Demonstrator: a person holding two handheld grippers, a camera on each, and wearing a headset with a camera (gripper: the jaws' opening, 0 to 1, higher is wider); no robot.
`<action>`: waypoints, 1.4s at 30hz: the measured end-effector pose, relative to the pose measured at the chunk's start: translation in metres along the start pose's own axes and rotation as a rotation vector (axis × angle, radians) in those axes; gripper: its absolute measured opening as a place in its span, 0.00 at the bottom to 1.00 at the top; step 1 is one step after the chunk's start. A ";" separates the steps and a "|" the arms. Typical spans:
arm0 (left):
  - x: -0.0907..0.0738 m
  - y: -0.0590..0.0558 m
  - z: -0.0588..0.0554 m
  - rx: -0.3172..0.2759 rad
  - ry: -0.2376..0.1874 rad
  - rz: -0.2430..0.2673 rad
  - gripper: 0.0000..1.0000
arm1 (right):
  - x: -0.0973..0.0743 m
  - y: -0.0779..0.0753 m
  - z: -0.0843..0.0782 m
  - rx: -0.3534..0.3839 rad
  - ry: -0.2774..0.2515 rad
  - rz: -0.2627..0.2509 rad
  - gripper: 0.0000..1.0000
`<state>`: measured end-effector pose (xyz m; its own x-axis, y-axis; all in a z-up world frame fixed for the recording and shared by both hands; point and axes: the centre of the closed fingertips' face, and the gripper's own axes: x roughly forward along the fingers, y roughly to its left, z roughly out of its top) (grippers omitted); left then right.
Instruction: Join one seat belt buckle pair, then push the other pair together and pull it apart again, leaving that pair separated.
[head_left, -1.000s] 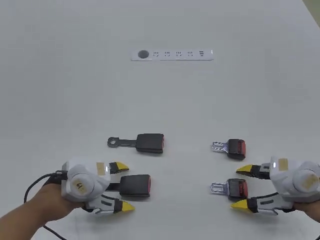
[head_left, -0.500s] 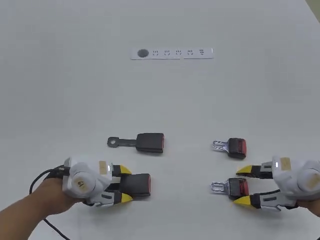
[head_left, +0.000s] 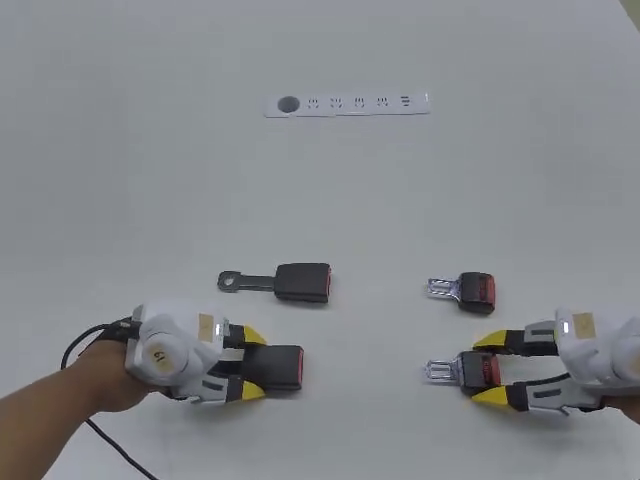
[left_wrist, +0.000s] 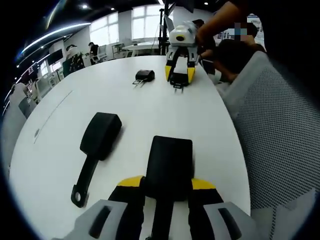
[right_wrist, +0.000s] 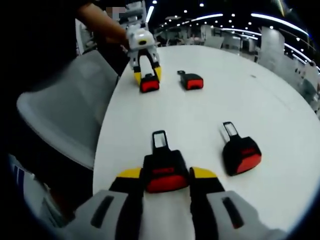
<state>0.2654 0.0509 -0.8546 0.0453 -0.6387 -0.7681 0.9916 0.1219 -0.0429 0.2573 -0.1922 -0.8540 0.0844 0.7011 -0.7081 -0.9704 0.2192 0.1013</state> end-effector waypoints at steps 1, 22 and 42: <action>0.000 0.000 -0.001 -0.002 -0.001 -0.001 0.34 | 0.000 0.000 0.001 0.007 -0.007 0.002 0.36; -0.001 -0.001 0.000 -0.011 -0.003 -0.002 0.34 | 0.019 0.005 0.027 0.034 -0.096 -0.012 0.36; 0.000 0.001 -0.002 -0.018 0.013 -0.001 0.34 | 0.062 0.020 0.065 0.028 -0.180 0.025 0.36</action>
<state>0.2660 0.0526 -0.8558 0.0429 -0.6286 -0.7766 0.9894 0.1349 -0.0545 0.2580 -0.1005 -0.8502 0.1019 0.8163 -0.5685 -0.9662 0.2173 0.1389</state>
